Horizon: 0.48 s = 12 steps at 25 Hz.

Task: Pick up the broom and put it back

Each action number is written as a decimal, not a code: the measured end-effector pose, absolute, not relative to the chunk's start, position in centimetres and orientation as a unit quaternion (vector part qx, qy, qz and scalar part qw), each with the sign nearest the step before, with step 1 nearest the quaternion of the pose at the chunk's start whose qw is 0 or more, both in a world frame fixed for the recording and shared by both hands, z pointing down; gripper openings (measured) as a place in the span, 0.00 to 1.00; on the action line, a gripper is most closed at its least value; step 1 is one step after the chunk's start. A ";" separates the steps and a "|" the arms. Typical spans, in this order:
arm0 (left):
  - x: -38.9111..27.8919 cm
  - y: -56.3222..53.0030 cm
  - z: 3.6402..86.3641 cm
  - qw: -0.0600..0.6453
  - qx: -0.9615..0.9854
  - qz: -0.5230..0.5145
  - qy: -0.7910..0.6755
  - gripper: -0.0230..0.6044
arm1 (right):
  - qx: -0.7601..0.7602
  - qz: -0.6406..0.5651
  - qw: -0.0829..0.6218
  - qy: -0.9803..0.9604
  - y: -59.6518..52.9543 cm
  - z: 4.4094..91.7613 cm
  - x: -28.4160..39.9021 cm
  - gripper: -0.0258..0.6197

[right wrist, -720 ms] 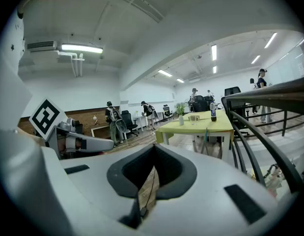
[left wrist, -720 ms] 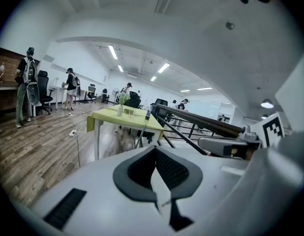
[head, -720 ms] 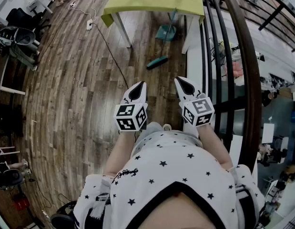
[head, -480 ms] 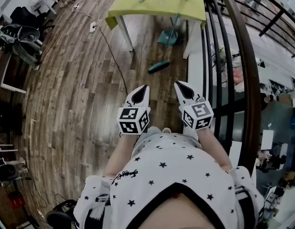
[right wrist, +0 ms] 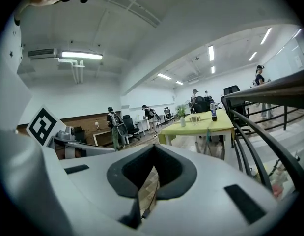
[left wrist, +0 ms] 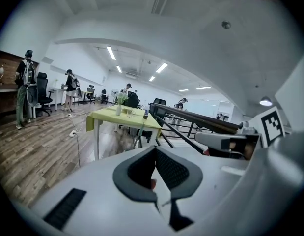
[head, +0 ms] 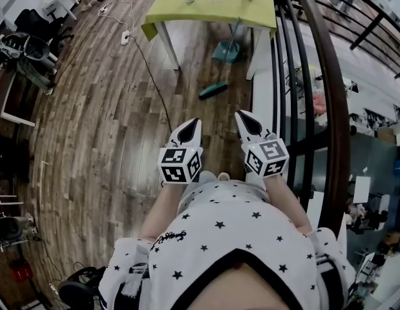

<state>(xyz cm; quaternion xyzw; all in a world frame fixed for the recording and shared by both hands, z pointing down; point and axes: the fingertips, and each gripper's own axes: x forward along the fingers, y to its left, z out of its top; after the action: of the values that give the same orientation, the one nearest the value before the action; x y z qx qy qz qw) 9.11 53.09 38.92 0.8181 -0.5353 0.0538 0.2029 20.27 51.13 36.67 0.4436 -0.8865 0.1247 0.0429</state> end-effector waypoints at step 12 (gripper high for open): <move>12.3 53.1 39.6 0.215 0.819 0.055 -0.529 0.06 | 0.447 0.137 0.039 -0.883 50.7 37.4 22.7 0.03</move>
<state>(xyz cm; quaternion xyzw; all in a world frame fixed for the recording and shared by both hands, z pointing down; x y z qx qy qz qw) 12.30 53.15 39.62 0.8187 -0.5295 0.0553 0.2151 22.68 50.67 37.38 0.4474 -0.8829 0.1368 0.0392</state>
